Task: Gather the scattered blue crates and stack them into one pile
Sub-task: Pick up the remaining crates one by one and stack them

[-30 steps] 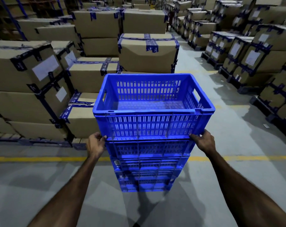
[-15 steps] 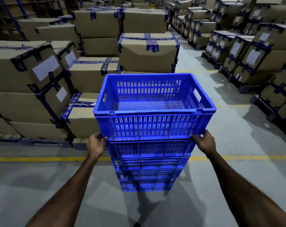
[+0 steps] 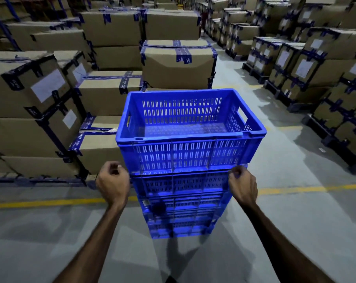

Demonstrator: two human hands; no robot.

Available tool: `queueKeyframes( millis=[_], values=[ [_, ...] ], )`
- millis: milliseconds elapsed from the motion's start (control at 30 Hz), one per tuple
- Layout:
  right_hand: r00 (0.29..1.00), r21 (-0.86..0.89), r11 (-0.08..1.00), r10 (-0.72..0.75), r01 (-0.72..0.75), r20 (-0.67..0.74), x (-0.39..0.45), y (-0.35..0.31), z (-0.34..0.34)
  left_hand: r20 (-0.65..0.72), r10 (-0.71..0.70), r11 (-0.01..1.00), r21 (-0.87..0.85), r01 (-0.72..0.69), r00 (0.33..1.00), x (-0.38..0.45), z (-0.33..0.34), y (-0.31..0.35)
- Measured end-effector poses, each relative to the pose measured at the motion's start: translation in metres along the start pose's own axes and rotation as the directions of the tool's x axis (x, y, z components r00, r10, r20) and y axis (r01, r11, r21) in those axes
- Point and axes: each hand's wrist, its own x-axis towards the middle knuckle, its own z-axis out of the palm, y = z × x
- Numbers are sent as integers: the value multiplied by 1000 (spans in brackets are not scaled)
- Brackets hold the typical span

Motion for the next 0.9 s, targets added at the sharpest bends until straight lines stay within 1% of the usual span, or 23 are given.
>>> queueKeyframes(
  millis=[33,67,133,200,267,333,367,433,467,533,600,667,733,800,833,900],
  values=[
    [997,-1,997,-77,77,-12,-9,-10,0,16,119,993,-12,-119,993,2,-4,9],
    [985,10,985,-174,174,-21,-18,-23,-1,42,249,968,-27,-248,968,4,-6,19],
    [928,36,928,-370,371,-43,-30,-51,-5,101,474,881,-69,-469,875,13,-8,43],
    [855,47,855,-513,517,-69,-36,-81,-8,173,597,802,-99,-590,783,28,-2,69],
    [782,31,783,-617,621,-91,-34,-106,-9,279,629,772,-115,-625,725,49,12,91],
    [715,-5,718,-693,696,-95,-28,-131,-6,434,607,770,-116,-627,666,75,32,111],
    [683,-16,687,-725,727,-85,-23,-142,-4,507,597,757,-99,-646,622,87,44,120],
    [626,-44,627,-779,778,-34,-8,-162,1,597,592,707,-62,-704,541,110,70,134],
    [609,-59,607,-793,793,22,0,-173,4,628,582,692,-48,-721,517,121,84,141],
    [611,-86,608,-762,789,217,21,-191,9,693,537,676,-11,-737,482,143,114,153],
    [601,-130,620,-653,774,461,41,-204,14,755,469,663,41,-747,458,162,143,165],
    [570,-150,639,-525,754,632,58,-213,19,802,383,640,128,-758,458,183,175,172],
    [543,-160,648,-448,745,711,75,-217,26,816,325,616,200,-762,478,201,206,173],
    [530,-170,652,-407,739,744,87,-215,35,818,268,629,252,-735,510,216,236,169],
    [523,-164,668,-382,726,762,91,-213,38,824,235,623,279,-731,515,221,250,167],
    [494,-148,694,-330,705,804,95,-211,44,853,153,612,314,-725,498,232,279,161]
  ],
)
